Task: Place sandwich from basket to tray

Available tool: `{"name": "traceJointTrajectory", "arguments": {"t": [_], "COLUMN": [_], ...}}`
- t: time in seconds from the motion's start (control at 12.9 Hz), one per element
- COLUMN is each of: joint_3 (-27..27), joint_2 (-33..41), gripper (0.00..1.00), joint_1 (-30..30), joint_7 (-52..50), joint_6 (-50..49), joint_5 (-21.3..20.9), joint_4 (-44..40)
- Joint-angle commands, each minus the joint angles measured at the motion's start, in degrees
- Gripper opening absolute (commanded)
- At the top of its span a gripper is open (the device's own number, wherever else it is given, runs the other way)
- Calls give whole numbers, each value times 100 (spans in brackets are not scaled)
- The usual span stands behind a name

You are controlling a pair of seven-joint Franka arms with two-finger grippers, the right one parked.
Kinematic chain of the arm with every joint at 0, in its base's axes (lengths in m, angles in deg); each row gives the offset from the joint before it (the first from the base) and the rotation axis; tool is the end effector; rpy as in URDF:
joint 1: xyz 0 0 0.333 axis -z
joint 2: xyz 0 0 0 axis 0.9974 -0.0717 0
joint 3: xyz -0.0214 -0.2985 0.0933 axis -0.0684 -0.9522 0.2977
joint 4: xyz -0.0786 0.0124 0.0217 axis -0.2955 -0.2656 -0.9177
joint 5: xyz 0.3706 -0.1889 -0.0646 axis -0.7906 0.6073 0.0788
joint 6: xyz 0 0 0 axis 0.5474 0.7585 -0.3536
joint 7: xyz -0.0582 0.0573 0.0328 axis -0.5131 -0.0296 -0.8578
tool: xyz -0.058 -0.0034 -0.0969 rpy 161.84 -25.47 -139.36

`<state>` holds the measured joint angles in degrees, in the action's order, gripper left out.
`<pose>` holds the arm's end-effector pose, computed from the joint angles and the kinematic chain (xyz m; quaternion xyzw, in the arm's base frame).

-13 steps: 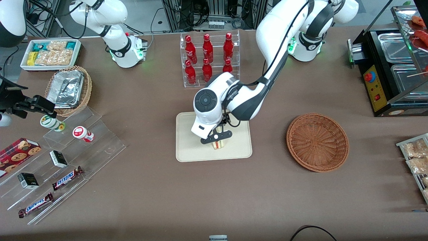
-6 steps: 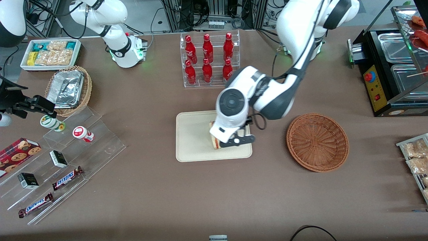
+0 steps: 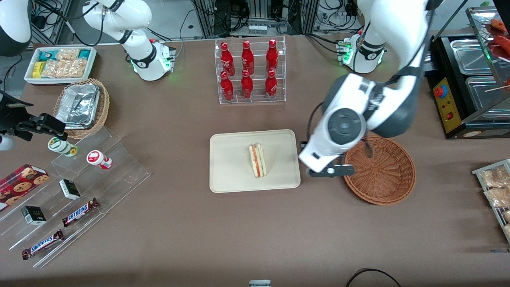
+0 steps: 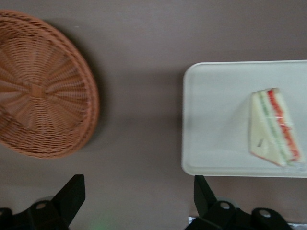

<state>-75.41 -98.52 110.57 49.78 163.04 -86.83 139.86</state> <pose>0.6187 -0.3022 0.4157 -0.9924 -0.0087 0.1154 0.0423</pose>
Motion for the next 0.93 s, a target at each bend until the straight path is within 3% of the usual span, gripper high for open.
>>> {"name": "traceJointTrajectory", "arguments": {"t": [0.0, 0.62, 0.85], "joint_3": [-61, -61, -288], "joint_2": [693, 1423, 1731], "gripper": [100, 100, 100], "joint_1": [-401, -1412, -2096], "joint_7": [603, 1942, 2573], "joint_6": [347, 59, -388], "joint_5": [-174, -113, 10], "joint_4": [929, 1299, 1299]}}
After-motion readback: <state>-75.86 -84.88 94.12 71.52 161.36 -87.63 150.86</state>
